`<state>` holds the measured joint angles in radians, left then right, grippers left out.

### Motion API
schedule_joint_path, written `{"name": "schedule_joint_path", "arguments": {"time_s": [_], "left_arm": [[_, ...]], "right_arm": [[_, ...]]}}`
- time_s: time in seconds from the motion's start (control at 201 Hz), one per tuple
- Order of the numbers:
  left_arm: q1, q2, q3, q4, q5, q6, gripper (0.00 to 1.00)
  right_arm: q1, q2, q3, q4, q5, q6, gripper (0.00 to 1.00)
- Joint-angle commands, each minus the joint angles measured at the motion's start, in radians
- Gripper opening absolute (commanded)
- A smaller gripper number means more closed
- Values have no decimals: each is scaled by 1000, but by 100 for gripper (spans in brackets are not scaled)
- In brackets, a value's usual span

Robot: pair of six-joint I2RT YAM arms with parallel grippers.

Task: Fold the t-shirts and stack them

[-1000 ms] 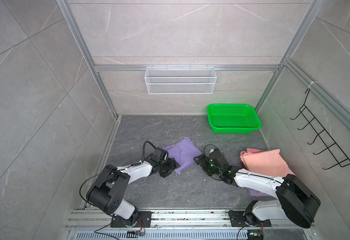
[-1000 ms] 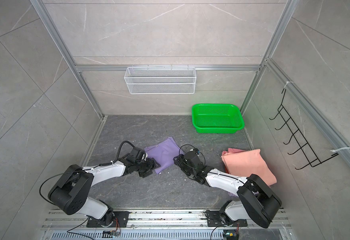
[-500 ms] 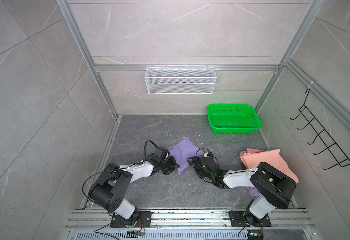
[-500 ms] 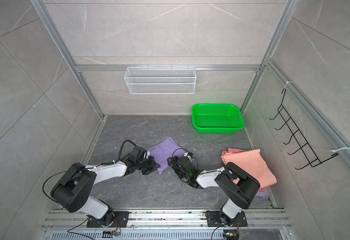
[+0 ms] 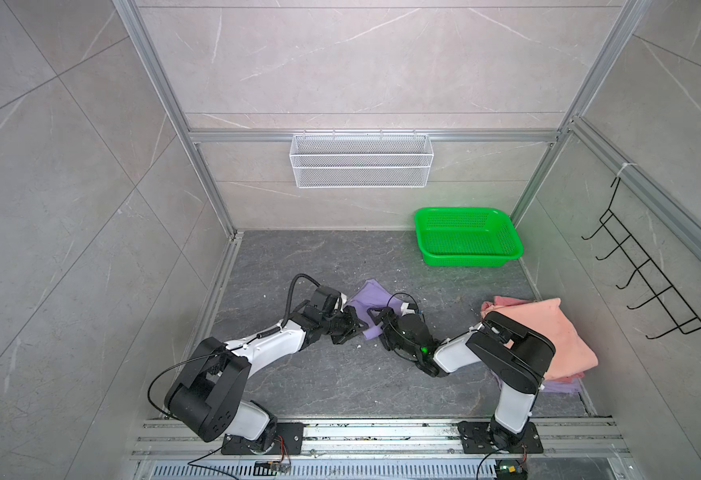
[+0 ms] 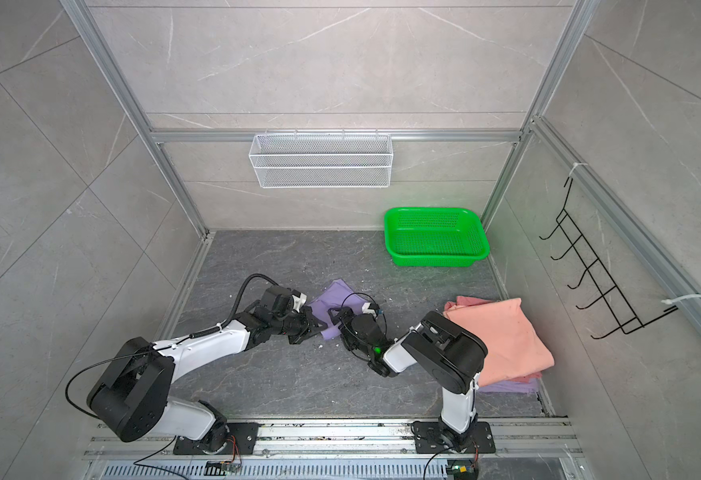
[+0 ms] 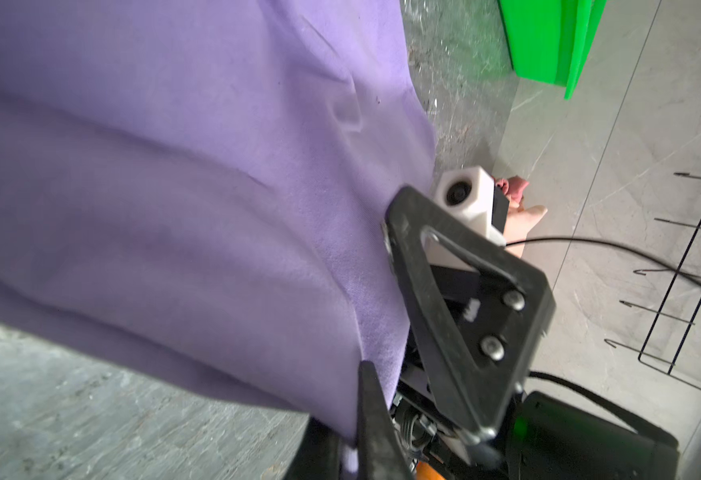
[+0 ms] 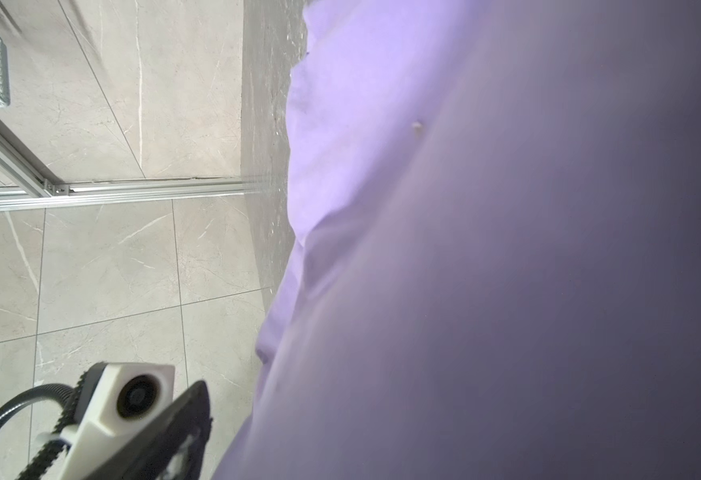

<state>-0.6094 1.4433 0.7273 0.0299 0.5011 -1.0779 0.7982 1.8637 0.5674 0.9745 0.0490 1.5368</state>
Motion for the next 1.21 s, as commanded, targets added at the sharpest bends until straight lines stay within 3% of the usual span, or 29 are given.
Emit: {"name": "schedule_joint_path", "arguments": {"time_s": [0.0, 0.05, 0.115, 0.179, 0.224, 0.309, 0.393, 0.463, 0.613, 0.812, 1.2], "left_arm": [[-25, -58, -22, -33, 13, 13, 0], [-35, -70, -29, -55, -6, 18, 0], [-42, -86, -35, -89, -28, 30, 0], [-42, -104, -33, -137, -57, 51, 9], [-43, -121, -22, -188, -94, 73, 20], [-42, -157, 4, -313, -188, 123, 42], [-43, -190, 28, -386, -269, 153, 56], [-41, -207, 50, -432, -324, 174, 62], [-40, -211, 88, -462, -382, 208, 64], [-41, -155, 110, -424, -364, 226, 65], [-41, -94, 103, -369, -330, 226, 67]], "right_arm": [[-4, 31, -3, -75, 0, 24, 80], [-9, 19, 2, -117, 0, 8, 68], [-13, -3, 15, -194, -1, -13, 38], [-18, -33, 34, -304, 1, -44, 16], [-21, -66, 51, -407, 11, -75, 8], [-22, -149, 97, -656, 64, -153, 6], [-23, -222, 150, -893, 118, -240, 1], [-27, -271, 171, -1013, 154, -288, 0], [-106, -400, 151, -1127, 164, -370, 0], [-297, -502, 302, -1383, 167, -628, 0], [-771, -388, 683, -1608, -89, -947, 0]]}}
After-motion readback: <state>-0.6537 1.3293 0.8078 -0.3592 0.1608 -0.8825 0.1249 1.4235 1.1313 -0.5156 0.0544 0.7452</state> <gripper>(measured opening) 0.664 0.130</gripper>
